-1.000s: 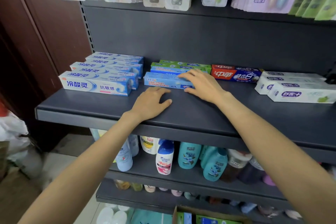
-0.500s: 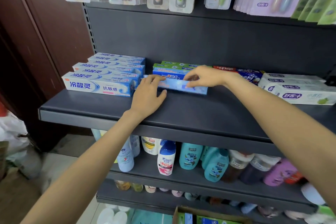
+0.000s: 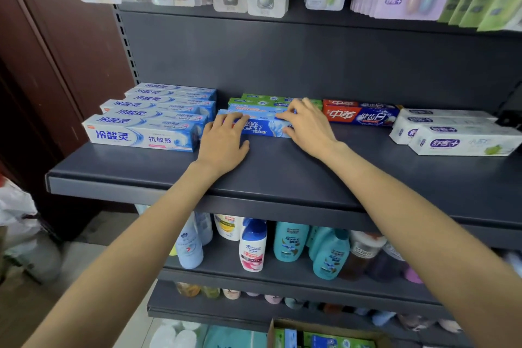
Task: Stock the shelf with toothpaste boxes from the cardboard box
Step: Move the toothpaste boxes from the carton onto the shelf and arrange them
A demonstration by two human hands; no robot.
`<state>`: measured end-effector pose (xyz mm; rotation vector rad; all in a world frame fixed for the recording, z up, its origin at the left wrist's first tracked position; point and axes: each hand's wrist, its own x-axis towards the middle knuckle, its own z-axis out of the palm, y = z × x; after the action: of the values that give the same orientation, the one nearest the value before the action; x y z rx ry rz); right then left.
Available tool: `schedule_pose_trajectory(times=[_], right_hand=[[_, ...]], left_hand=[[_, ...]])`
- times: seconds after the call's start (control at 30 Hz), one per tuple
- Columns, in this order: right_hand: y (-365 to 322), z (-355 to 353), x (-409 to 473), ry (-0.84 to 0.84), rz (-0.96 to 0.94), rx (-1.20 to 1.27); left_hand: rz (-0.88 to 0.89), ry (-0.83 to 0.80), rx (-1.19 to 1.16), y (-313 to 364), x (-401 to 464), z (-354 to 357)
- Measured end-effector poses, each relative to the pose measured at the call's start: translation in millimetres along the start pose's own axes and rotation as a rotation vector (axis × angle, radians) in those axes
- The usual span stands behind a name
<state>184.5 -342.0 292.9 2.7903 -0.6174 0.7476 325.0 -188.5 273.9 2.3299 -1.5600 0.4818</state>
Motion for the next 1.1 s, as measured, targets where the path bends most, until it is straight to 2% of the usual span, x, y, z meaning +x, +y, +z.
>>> schedule_pose_trajectory(times=[0.07, 0.13, 0.2, 0.27, 0.37, 0.47, 0.57, 0.67, 0.73, 0.8, 0.93, 1.0, 1.1], right_hand=[[-3.2, -2.5, -4.0, -0.007, 0.027, 0.021], [-9.5, -14.0, -25.7, 0.075, 0.034, 0.110], [-20.6, -30.8, -65.1, 0.181, 0.055, 0.229], [-35.8, -47.4, -118.1, 0.261, 0.048, 0.313], [-52.1, -54.1, -205.9, 0.284, 0.065, 0.381], [-55.2, -36.0, -289.8, 0.163, 0.084, 0.351], [-52.7, -7.9, -364.5, -0.065, 0.176, 0.358], [-47.6, 29.2, -428.2, -0.344, 0.417, 0.502], [-47.7, 55.2, -461.7, -0.554, 0.503, 0.559], [-52.7, 80.6, -483.7, -0.722, 0.583, 0.582], [-77.4, 135.8, -494.6, -0.891, 0.821, 0.696], [-92.3, 164.5, -494.0, -0.929, 0.918, 0.750], [-110.0, 198.1, -489.8, -0.870, 1.095, 0.832]], left_hand=[[-0.033, 0.004, -0.076, 6.1, -6.8, -8.9], [-0.019, 0.119, -0.133, 19.7, -25.0, -21.1], [0.087, 0.319, -0.134, 41.7, -55.0, -32.3], [0.243, 0.457, -0.244, 64.9, -91.7, -36.6], [0.437, 0.487, -0.477, 96.6, -147.1, -22.6], [0.468, 0.296, -0.632, 122.3, -194.9, 18.2], [0.265, -0.114, -0.673, 142.2, -241.6, 77.8], [-0.003, -0.543, -0.554, 150.0, -290.1, 149.2], [-0.034, -0.728, -0.327, 152.4, -321.0, 184.6], [-0.017, -0.812, -0.146, 154.0, -346.2, 207.4], [-0.103, -0.894, -0.060, 158.1, -381.4, 234.1], [-0.063, -0.937, 0.036, 160.9, -396.7, 244.4], [-0.013, -0.901, 0.089, 162.2, -412.9, 255.0]])
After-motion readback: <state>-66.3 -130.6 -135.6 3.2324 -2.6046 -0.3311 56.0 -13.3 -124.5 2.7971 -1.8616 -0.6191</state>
